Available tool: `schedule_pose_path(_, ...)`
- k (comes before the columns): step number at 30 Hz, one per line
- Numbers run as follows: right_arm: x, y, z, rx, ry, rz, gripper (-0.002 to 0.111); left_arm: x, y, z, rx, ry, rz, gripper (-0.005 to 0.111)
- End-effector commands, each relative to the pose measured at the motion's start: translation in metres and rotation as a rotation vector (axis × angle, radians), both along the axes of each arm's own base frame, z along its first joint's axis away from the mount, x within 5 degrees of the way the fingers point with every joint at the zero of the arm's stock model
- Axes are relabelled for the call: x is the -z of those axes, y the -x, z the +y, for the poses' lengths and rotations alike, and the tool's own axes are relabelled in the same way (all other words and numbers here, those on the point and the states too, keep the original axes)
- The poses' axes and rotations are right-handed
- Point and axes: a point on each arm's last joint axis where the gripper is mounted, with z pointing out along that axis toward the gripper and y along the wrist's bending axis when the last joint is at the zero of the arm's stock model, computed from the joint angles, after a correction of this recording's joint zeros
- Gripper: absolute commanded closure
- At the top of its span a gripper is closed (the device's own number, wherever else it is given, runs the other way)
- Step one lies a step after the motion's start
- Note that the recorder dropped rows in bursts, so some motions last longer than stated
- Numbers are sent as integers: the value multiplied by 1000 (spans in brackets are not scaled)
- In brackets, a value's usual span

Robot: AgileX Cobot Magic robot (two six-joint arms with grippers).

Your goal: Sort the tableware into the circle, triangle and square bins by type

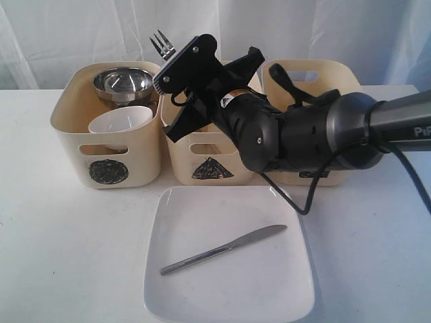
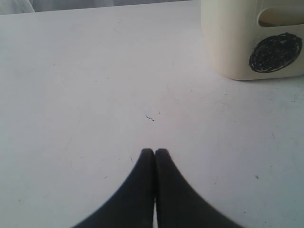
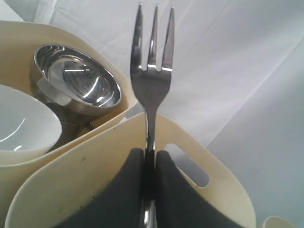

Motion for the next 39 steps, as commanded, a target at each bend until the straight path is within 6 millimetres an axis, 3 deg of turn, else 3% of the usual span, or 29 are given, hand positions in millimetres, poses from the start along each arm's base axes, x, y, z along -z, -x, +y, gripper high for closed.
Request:
schedule_pose_path(1,7,-12,-3,59,-40,16,108,1,0,-1,5,16,0,107)
schedule_pose_path(9,11,-26,-20,153,-193,126,108,1,0,-1,5,16,0,107)
schedule_pose_path(12,13,-26,-20,150,-187,143,102,1,0,-1,5,16,0,107)
schedule_pose_path(15,13,-26,-20,149,-185,142,82,1,0,-1,5,16,0,107)
schedule_pose_path(19,13,-26,-20,149,-187,141,45,1,0,-1,5,16,0,107)
schedule_pose_path(21,10,-25,-21,148,-192,144,38,1,0,-1,5,16,0,107)
schedule_pose_path(27,-24,-5,-21,0,-27,162,44,1,0,-1,5,16,0,107)
schedule_pose_path(31,-56,24,-26,-189,159,192,47,1,0,-1,5,16,0,107)
schedule_pose_path(36,-91,56,-37,-303,187,213,52,1,0,-1,5,16,0,107)
schedule_pose_path(39,-98,69,-41,-391,283,204,52,1,0,-1,5,16,0,107)
